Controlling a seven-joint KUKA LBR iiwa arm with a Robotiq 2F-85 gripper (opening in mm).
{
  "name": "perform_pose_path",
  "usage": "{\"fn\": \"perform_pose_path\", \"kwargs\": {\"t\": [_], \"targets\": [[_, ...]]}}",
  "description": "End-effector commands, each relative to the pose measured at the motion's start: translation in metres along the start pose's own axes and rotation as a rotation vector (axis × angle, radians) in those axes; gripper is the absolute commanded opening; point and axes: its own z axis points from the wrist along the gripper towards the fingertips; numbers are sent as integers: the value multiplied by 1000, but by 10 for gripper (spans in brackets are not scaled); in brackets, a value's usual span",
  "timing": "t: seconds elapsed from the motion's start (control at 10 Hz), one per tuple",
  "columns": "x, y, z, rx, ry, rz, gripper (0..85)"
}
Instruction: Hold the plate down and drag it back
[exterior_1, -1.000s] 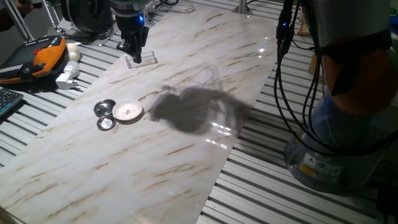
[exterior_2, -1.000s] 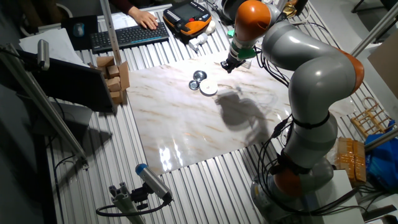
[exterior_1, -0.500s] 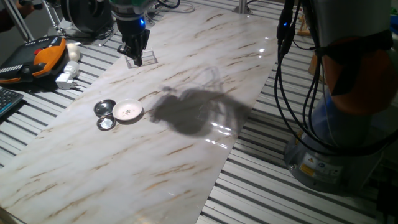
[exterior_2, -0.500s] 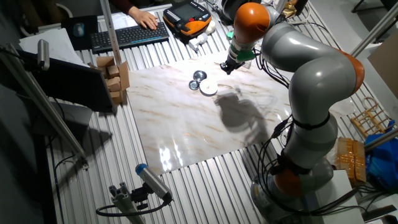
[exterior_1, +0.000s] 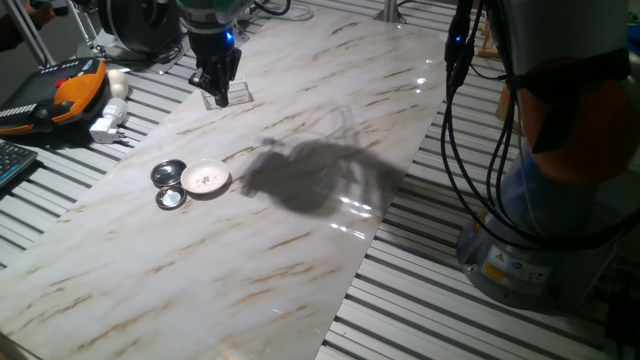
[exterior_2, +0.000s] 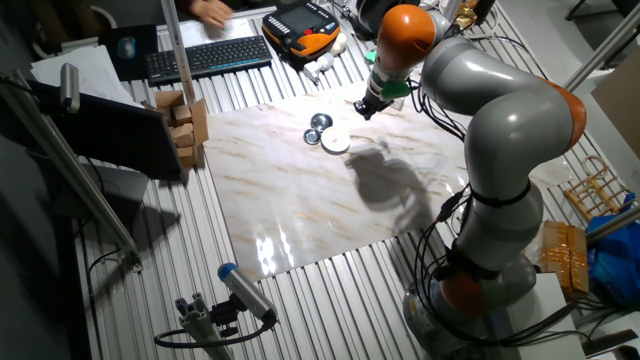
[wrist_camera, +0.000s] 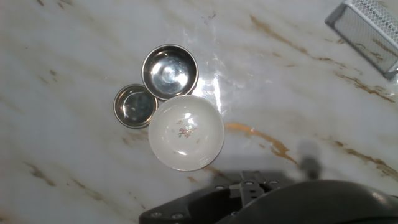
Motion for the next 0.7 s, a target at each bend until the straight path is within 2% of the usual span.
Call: {"fn": "perform_pose_path", "kwargs": {"t": [0.0, 0.2, 0.6], "targets": [[0, 0, -1, 2, -1, 2, 0], [-1, -2, -2, 4, 8, 6, 0], [-1, -2, -1, -1, 10, 3, 0]]}}
